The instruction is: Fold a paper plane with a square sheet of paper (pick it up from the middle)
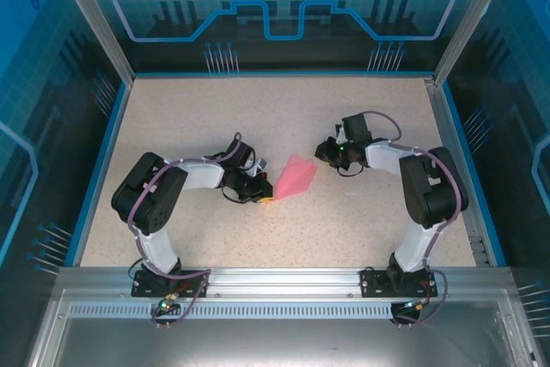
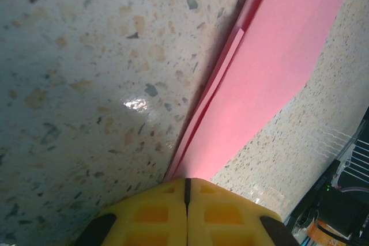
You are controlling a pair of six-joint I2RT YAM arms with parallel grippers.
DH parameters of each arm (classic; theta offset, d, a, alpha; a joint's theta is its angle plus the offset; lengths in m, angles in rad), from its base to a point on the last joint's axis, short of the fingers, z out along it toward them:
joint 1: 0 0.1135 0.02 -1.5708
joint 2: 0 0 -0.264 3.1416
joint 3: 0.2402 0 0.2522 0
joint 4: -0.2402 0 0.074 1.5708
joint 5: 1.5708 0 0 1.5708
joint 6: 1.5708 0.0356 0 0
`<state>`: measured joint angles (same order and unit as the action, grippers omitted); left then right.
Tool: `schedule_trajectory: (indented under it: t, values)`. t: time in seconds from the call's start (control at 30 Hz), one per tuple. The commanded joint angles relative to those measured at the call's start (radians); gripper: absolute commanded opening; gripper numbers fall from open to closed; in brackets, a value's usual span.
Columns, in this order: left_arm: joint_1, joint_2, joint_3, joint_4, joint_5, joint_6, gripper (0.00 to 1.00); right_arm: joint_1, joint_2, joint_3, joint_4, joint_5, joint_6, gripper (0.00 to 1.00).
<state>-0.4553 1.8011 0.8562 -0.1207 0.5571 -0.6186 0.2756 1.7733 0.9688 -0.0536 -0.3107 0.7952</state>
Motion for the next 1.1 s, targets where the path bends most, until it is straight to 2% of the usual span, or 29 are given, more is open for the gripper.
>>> schedule_trajectory:
  t: [0.0,0.13,0.23,0.33,0.47,0.6,0.8,0.97,1.07]
  values:
    - [-0.001,-0.052,0.03,-0.058,-0.039,0.011,0.15,0.052,-0.099,-0.048,-0.048,0.05,0.022,0.3]
    - [-0.001,-0.138,0.058,-0.023,-0.043,-0.006,0.29,0.117,-0.156,-0.109,-0.038,0.066,0.078,0.41]
    - [0.0,-0.182,0.073,-0.043,-0.131,-0.016,0.45,0.169,-0.166,-0.127,-0.025,0.066,0.125,0.51]
    - [0.008,-0.201,0.072,-0.059,-0.227,-0.024,0.55,0.219,-0.146,-0.115,0.0,0.058,0.164,0.59]
    - [0.03,-0.21,0.059,-0.061,-0.292,-0.049,0.73,0.261,-0.089,-0.095,0.006,0.084,0.225,0.6]
    - [0.046,-0.217,0.044,-0.064,-0.325,-0.044,0.84,0.275,-0.031,-0.05,0.036,0.091,0.274,0.6]
    - [0.069,-0.258,0.021,-0.066,-0.366,-0.014,0.98,0.294,0.014,-0.007,0.038,0.092,0.285,0.6]
    - [0.08,-0.272,0.013,-0.069,-0.373,-0.006,0.99,0.3,0.055,0.013,0.058,0.082,0.306,0.57]
    - [0.086,-0.273,0.007,-0.071,-0.368,-0.006,0.99,0.3,0.068,-0.005,0.129,0.059,0.32,0.55]
